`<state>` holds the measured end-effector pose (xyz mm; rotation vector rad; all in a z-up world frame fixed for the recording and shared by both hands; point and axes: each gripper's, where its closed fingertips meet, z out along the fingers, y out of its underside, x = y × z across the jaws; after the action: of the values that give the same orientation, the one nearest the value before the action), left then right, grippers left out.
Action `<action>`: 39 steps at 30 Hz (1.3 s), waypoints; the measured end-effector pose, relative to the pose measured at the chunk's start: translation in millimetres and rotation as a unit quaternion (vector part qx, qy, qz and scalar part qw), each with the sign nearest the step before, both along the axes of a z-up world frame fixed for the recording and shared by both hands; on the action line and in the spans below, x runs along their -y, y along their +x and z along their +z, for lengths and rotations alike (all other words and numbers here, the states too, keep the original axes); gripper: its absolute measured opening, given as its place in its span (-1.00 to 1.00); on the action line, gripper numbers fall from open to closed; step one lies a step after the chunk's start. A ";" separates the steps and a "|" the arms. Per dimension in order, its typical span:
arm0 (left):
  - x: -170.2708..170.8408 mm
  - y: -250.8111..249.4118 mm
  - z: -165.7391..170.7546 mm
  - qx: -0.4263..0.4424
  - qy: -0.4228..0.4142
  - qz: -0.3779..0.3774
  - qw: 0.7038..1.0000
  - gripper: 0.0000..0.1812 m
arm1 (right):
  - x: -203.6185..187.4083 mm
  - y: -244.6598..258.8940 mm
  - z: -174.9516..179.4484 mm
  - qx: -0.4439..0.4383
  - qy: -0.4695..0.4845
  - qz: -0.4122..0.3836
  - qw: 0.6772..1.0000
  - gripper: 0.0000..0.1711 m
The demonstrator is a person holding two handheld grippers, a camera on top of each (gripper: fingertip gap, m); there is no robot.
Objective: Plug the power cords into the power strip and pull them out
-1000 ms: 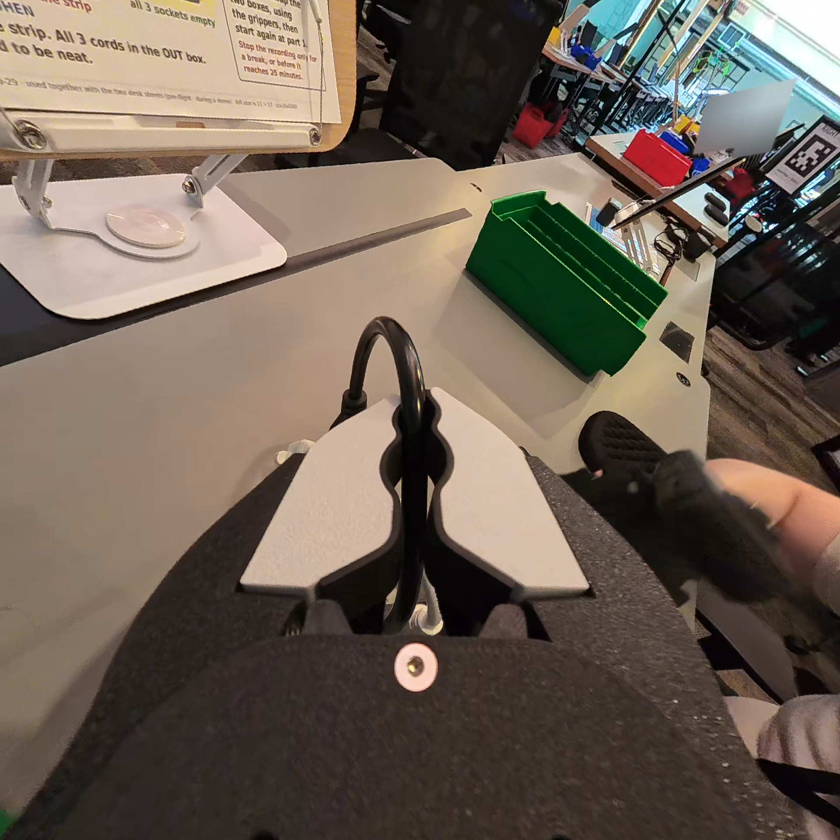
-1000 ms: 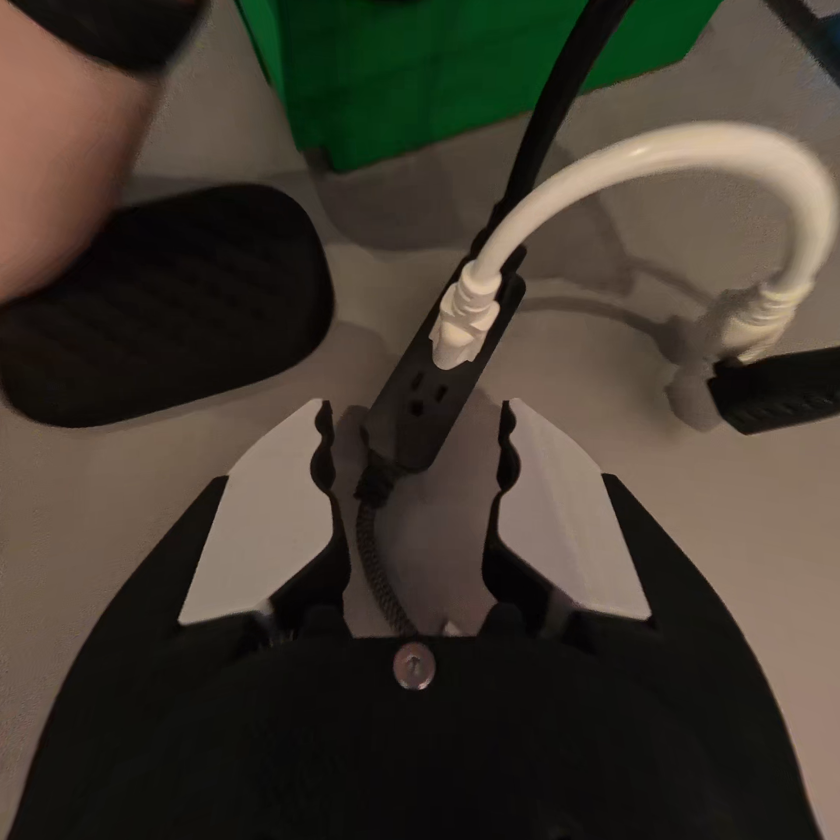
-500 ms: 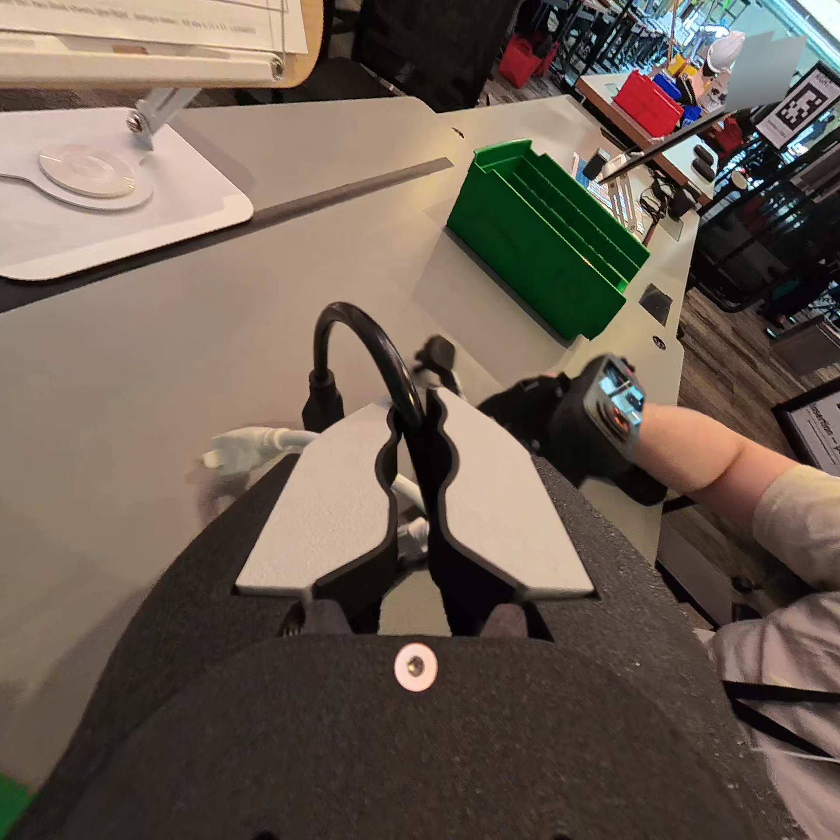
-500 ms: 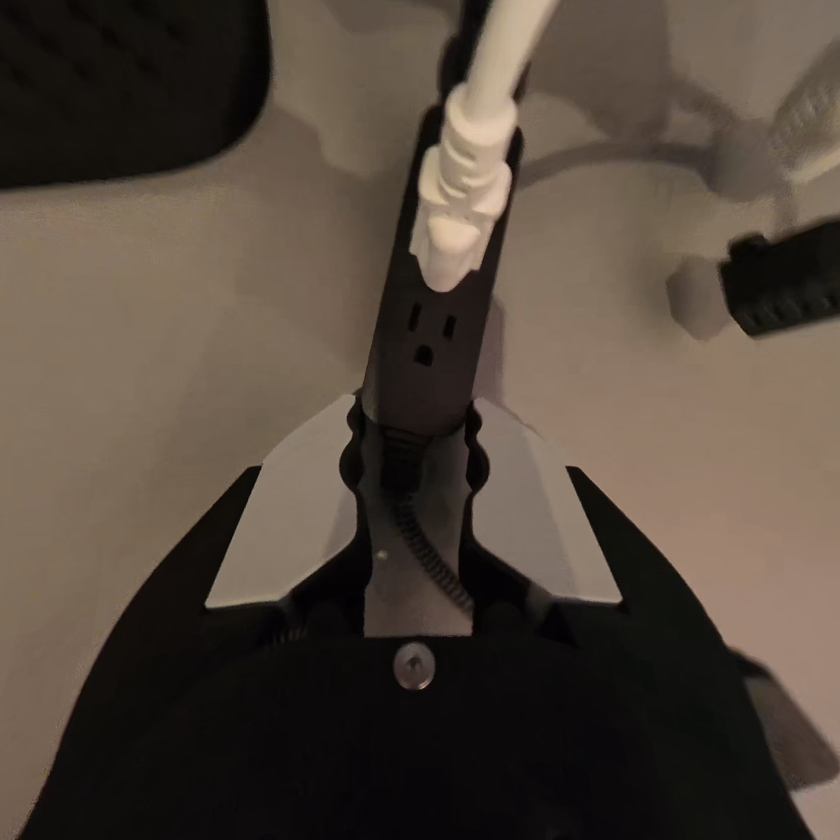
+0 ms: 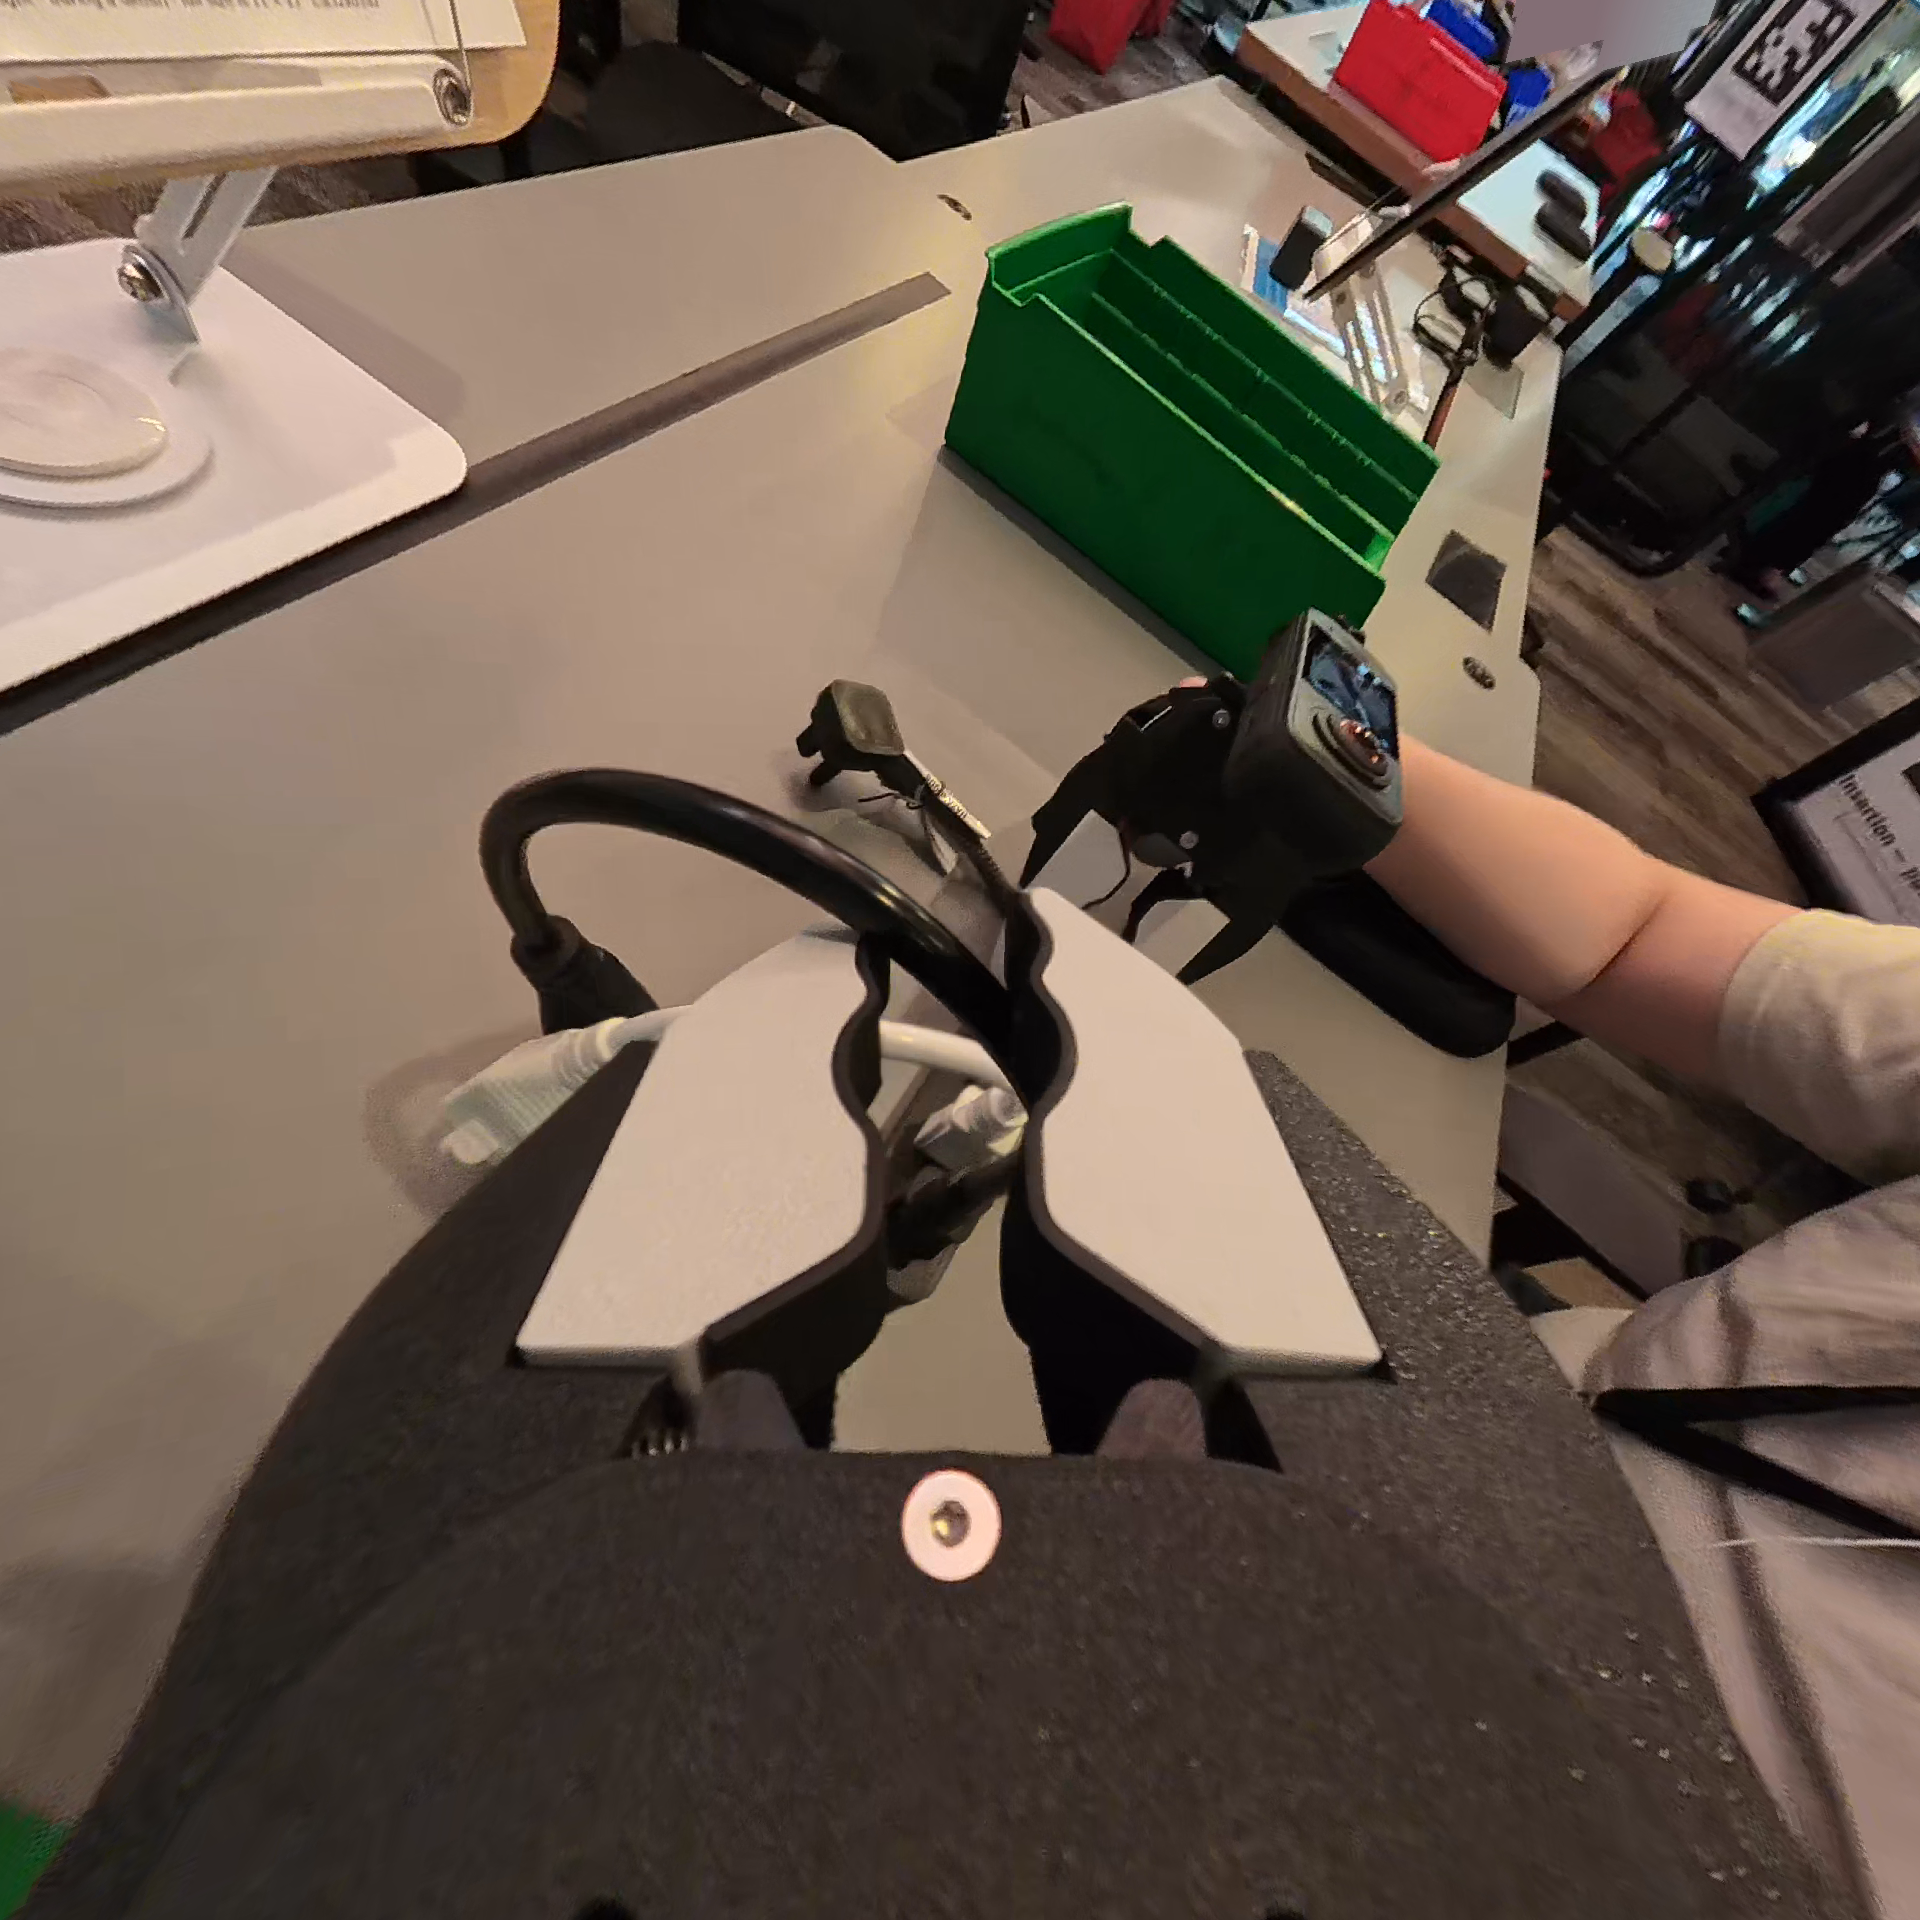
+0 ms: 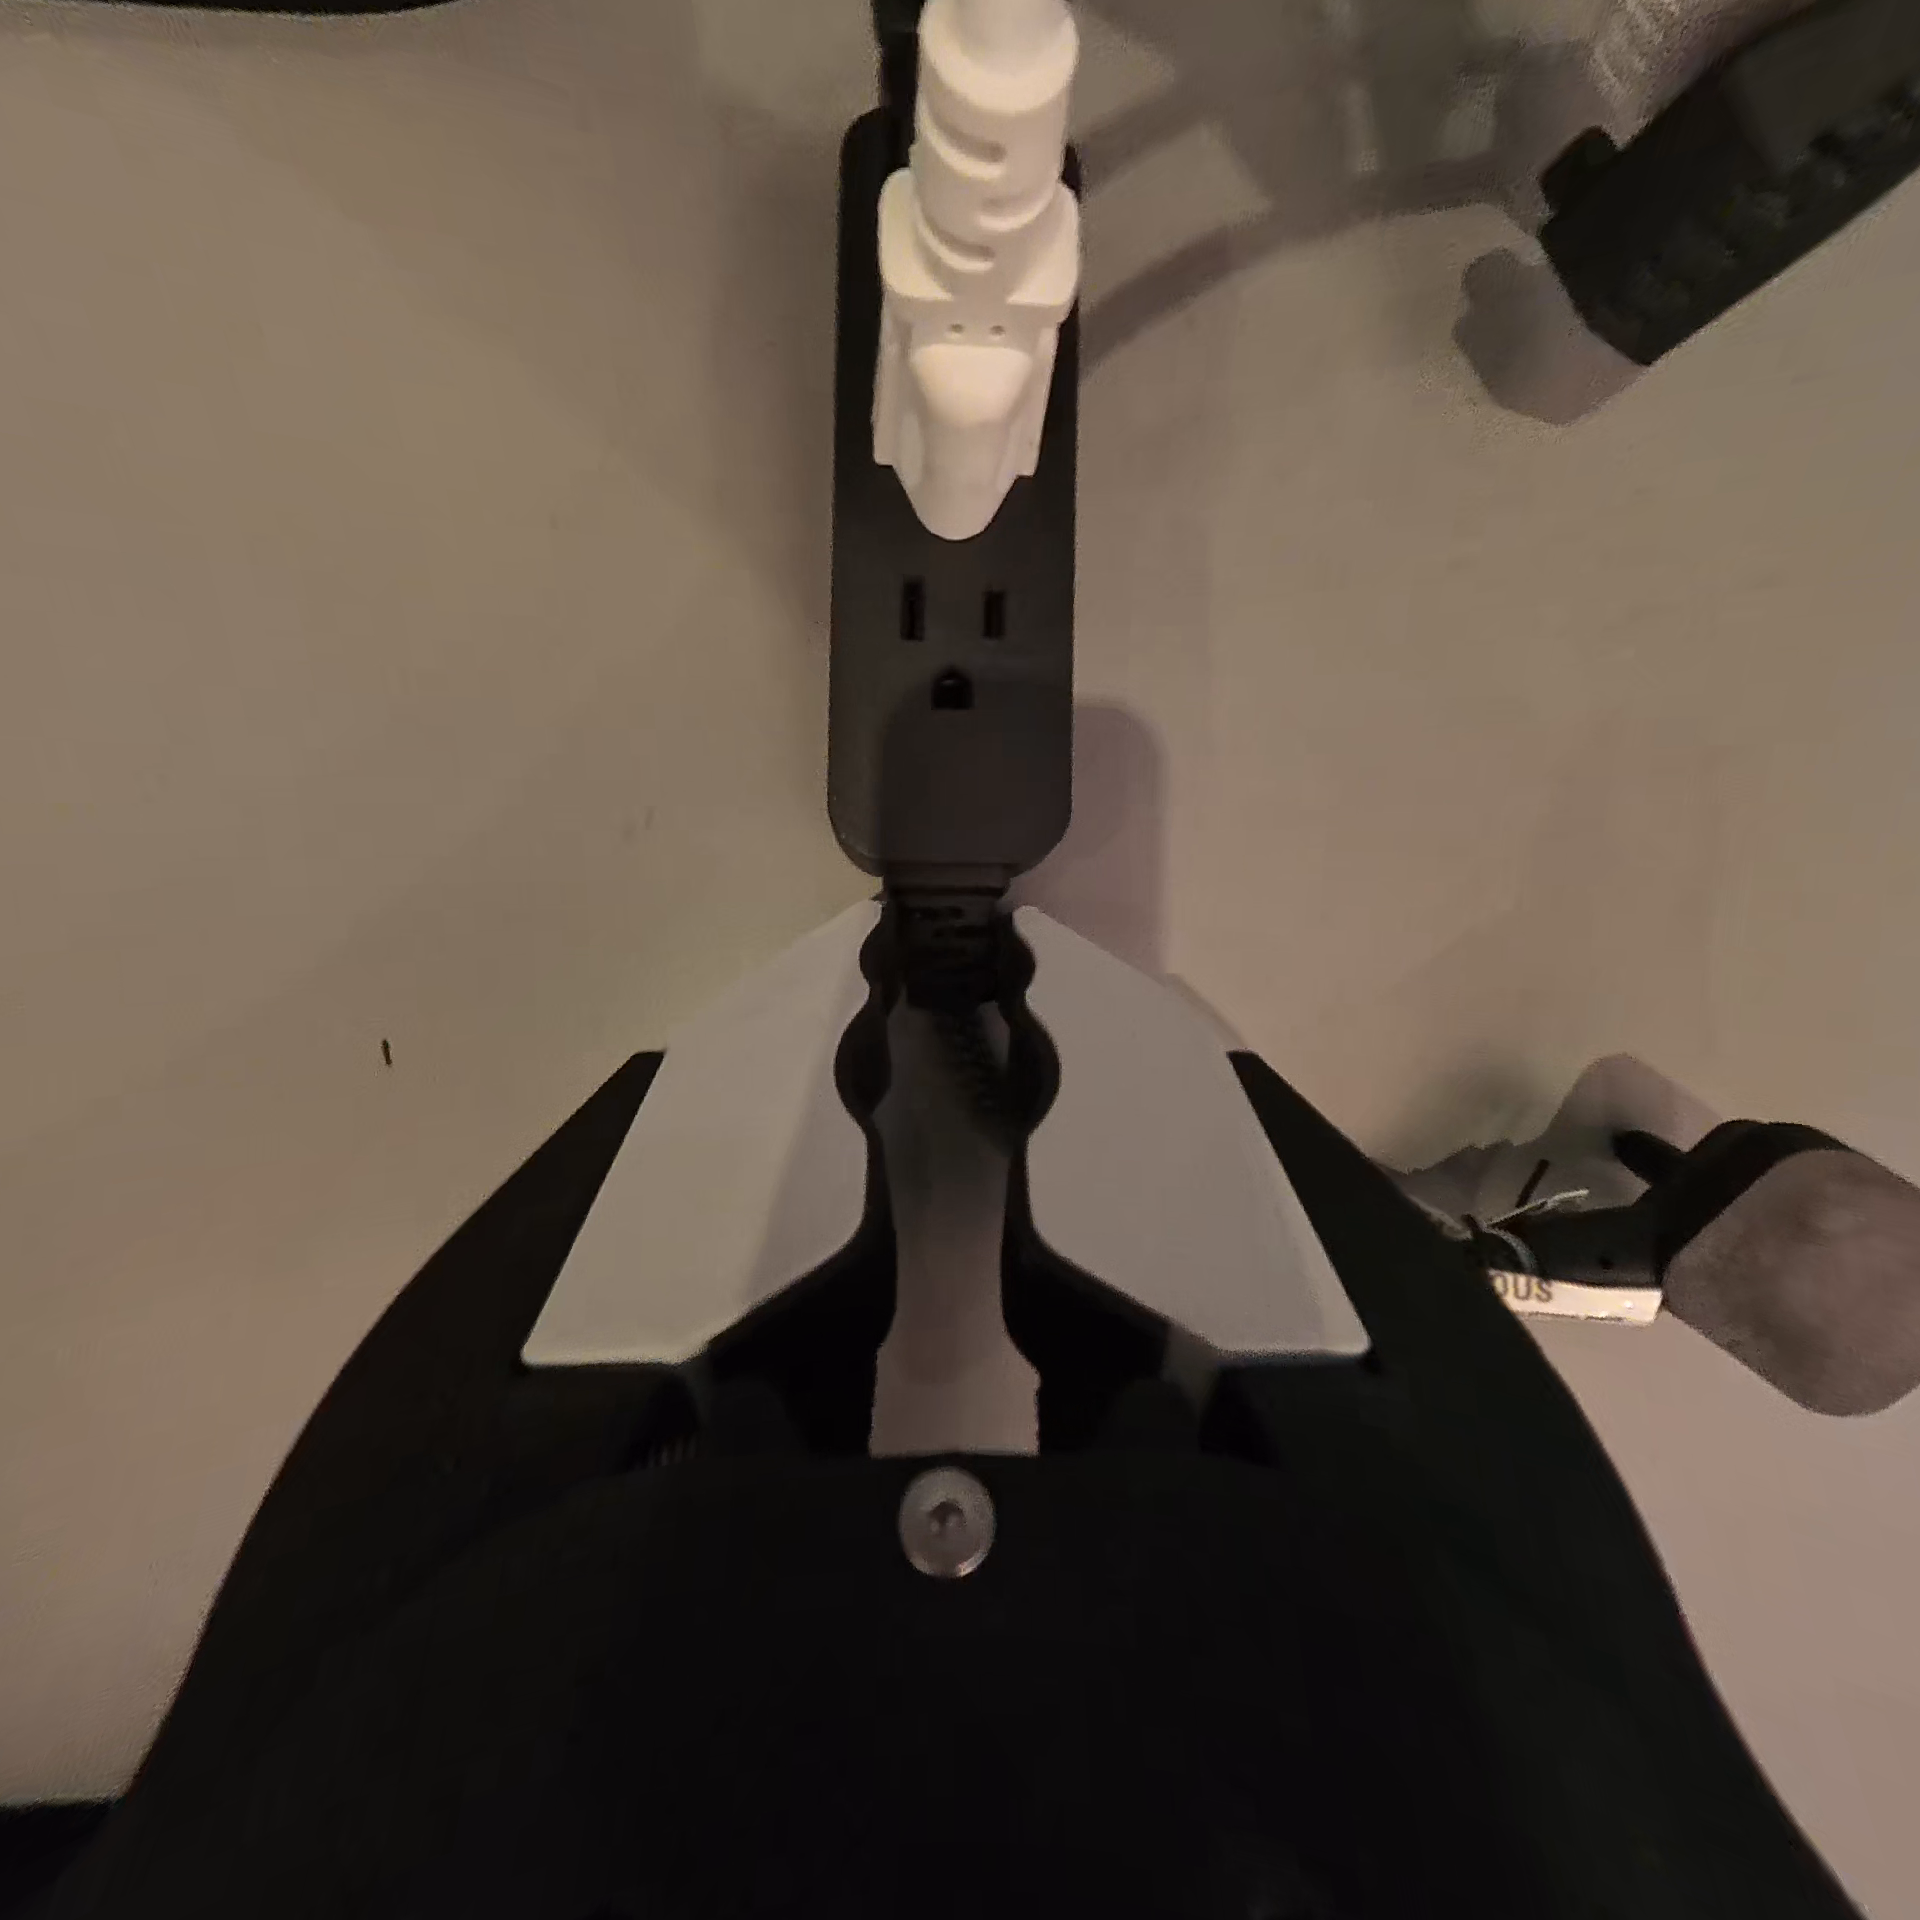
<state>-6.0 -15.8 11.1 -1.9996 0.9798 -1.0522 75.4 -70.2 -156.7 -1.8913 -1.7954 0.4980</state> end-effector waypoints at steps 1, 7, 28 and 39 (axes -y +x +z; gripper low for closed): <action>1.1 -0.4 -0.3 -0.007 0.008 -0.006 1.000 -0.76 | 0.6 1.4 0.2 0.001 0.001 0.003 1.000 -0.79; 11.9 6.8 -0.3 -0.033 0.048 -0.044 0.997 -0.73 | 2.2 10.6 -0.3 0.004 -0.001 0.019 1.000 -0.79; 22.1 -1.1 8.7 0.028 -0.039 -0.080 0.996 -0.42 | 3.7 13.1 0.1 -0.026 -0.022 0.023 0.999 -0.79; 25.1 -29.9 27.6 0.009 0.003 -0.059 0.998 -0.52 | 3.7 13.1 0.3 -0.043 -0.032 0.024 0.998 -0.78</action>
<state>-35.9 -40.8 38.7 -1.9447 1.1008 -1.1257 88.5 -73.8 -156.4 -1.8442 -1.7912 0.6517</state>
